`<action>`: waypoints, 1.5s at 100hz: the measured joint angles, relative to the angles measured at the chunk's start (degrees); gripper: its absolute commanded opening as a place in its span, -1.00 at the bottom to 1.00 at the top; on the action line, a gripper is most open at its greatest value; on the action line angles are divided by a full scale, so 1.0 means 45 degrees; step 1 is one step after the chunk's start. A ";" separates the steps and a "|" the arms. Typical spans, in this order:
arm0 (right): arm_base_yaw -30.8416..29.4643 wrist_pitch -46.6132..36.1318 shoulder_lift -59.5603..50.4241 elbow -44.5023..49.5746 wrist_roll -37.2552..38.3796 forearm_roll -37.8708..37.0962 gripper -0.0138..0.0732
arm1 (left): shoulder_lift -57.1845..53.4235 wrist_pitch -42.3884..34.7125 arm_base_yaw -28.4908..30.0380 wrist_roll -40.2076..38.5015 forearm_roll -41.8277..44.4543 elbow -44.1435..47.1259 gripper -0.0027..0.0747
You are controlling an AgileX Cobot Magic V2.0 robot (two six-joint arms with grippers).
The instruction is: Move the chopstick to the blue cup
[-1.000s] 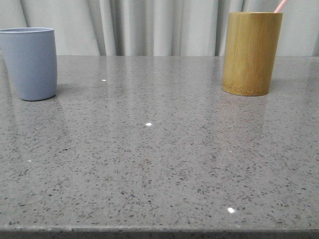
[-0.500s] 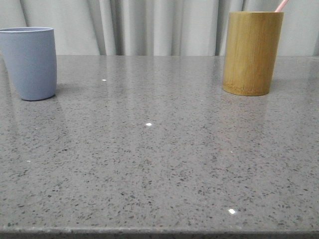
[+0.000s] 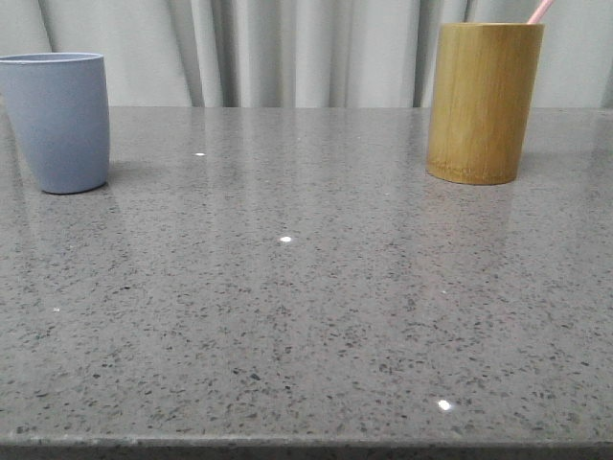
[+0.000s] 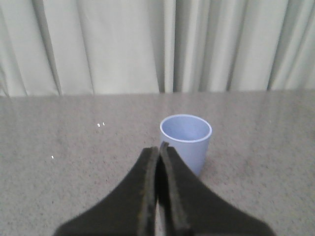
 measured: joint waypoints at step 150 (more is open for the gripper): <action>0.0000 -0.0054 0.2217 -0.2250 -0.0055 0.0118 0.80 | 0.6588 0.3141 0.0000 0.1089 -0.0525 -0.5180 0.72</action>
